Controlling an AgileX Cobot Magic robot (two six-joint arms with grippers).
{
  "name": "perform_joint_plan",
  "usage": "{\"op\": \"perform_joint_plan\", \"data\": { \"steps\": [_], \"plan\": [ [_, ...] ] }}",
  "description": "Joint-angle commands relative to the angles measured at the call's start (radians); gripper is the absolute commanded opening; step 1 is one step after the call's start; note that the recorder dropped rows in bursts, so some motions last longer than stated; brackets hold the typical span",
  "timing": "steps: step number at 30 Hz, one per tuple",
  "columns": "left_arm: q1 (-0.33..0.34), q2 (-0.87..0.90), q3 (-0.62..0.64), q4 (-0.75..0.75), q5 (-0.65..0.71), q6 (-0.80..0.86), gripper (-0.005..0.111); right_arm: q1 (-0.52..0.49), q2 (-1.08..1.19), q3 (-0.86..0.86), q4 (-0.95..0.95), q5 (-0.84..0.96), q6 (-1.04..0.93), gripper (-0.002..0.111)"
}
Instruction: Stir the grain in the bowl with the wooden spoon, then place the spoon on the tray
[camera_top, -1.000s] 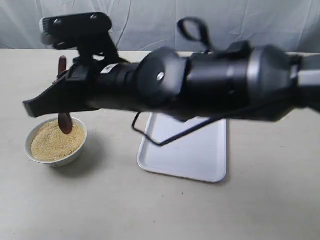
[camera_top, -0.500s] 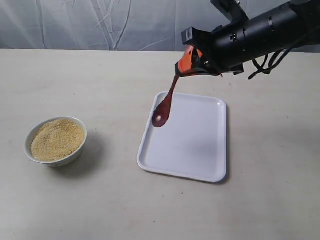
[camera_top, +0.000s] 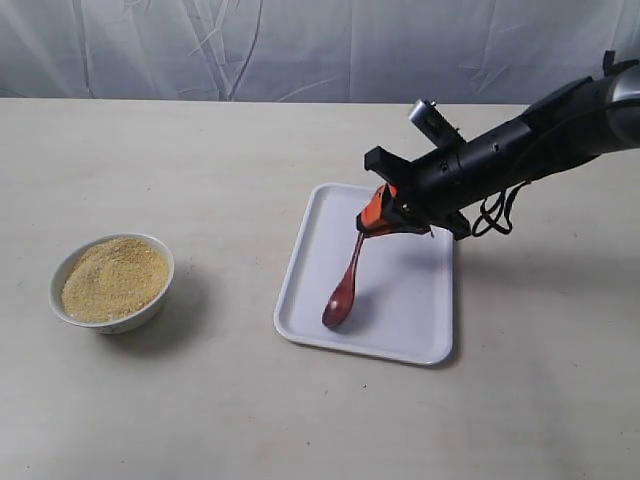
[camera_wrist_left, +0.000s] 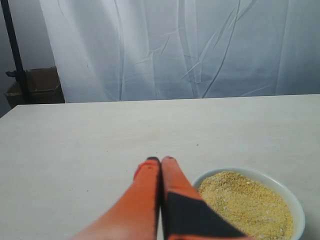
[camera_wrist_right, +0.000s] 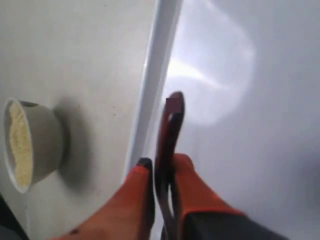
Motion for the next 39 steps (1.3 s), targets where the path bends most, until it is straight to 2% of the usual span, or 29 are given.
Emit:
{"op": "perform_joint_plan", "data": {
  "steps": [1,2,5,13,19,21,23,29,39],
  "plan": [
    [-0.001,-0.004,0.002,0.003,-0.005,0.000,0.000,-0.006,0.008,0.004,-0.072,-0.047,-0.010,0.038],
    [-0.001,-0.004,0.002,0.003,-0.005,0.000,0.000,-0.006,0.008,0.004,-0.089,-0.050,-0.002,0.046],
    [-0.001,-0.004,0.002,0.003,-0.005,0.000,0.000,-0.006,0.008,0.004,-0.164,-0.056,0.037,0.056],
    [-0.001,-0.004,0.002,0.003,-0.005,0.000,0.000,-0.006,-0.054,0.005,-0.449,-0.086,0.303,0.070],
    [-0.001,-0.004,0.002,0.003,-0.005,0.000,0.000,-0.004,-0.172,0.005,-0.593,0.014,0.393,0.069],
    [-0.001,-0.004,0.002,0.003,-0.005,0.000,0.000,-0.004,-0.221,0.005,-0.618,0.069,0.413,0.065],
    [-0.001,-0.004,0.002,0.003,-0.005,0.000,0.000,-0.004,-0.264,0.008,-0.635,0.120,0.426,0.056],
    [-0.001,-0.004,0.002,0.003,-0.005,0.000,0.000,-0.004,-0.460,0.108,-0.739,0.135,0.431,0.000],
    [-0.001,-0.004,0.002,0.003,-0.005,0.000,0.000,-0.006,-0.834,0.348,-1.146,0.071,0.665,0.000]
  ]
}}
